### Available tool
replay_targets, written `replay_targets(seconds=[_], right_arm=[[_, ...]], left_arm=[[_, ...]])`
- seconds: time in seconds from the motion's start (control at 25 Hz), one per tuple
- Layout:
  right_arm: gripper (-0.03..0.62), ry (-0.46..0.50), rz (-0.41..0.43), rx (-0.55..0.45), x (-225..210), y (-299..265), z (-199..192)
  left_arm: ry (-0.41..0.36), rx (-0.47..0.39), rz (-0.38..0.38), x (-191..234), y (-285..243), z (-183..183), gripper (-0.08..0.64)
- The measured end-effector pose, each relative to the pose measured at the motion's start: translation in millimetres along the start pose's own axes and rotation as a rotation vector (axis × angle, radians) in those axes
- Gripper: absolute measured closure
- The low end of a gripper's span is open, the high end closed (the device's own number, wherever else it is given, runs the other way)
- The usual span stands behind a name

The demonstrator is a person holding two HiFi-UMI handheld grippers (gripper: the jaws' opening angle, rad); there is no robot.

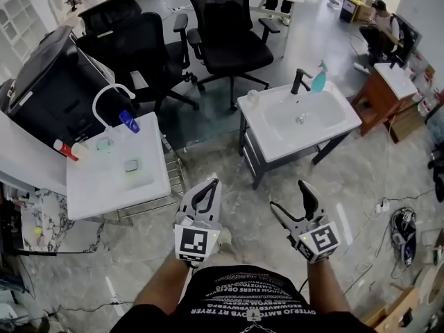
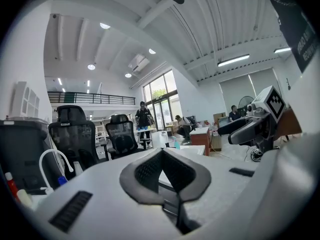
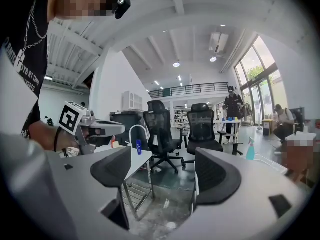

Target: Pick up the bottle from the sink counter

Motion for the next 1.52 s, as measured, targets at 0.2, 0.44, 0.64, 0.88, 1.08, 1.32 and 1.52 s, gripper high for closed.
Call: replay_targets(seconds=[0.2,0.44,0.64,0.88,1.08,1.32,1.52], right_arm=[[0.221,0.009,-0.015,-0.002,-12,-42,23],[0.221,0.020,-0.017,-0.009,-16,-90,47],[0.221,0.031,-0.017,-0.015,-18,-115,63],[0.221,0.023,-0.064,-0.013,-41,-121,65],[0.221,0.004,-0.084,-0.010,-67,-124,63],[0.221,-0.022,-0.048,0.002,-110,-152,61],[0.221,-0.014,0.002,0.024,-157,-178,64]], left_arm=[[0.003,-0.008,-0.019,37,-30,6,0.558],[-0.004,-0.024,-0.032,85,-59,11,0.558],[-0.019,-0.046,-0.063,108,-80,18,0.558],[-0.012,-0.047,-0.101,109,-106,19,0.558],[-0.018,-0.046,-0.120,103,-130,26,0.558],[0.005,-0.034,-0.100,106,-172,32,0.558],[0.005,-0.044,-0.046,108,-219,44,0.558]])
Point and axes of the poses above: the fingertips, and each gripper's own axes: y backward along the fingers, x to its left, z out of its top, the point moved 2 cm from there along y, backward along the fingers, and after that the axes turned 8 degrees about x, right-handed, at the moved point
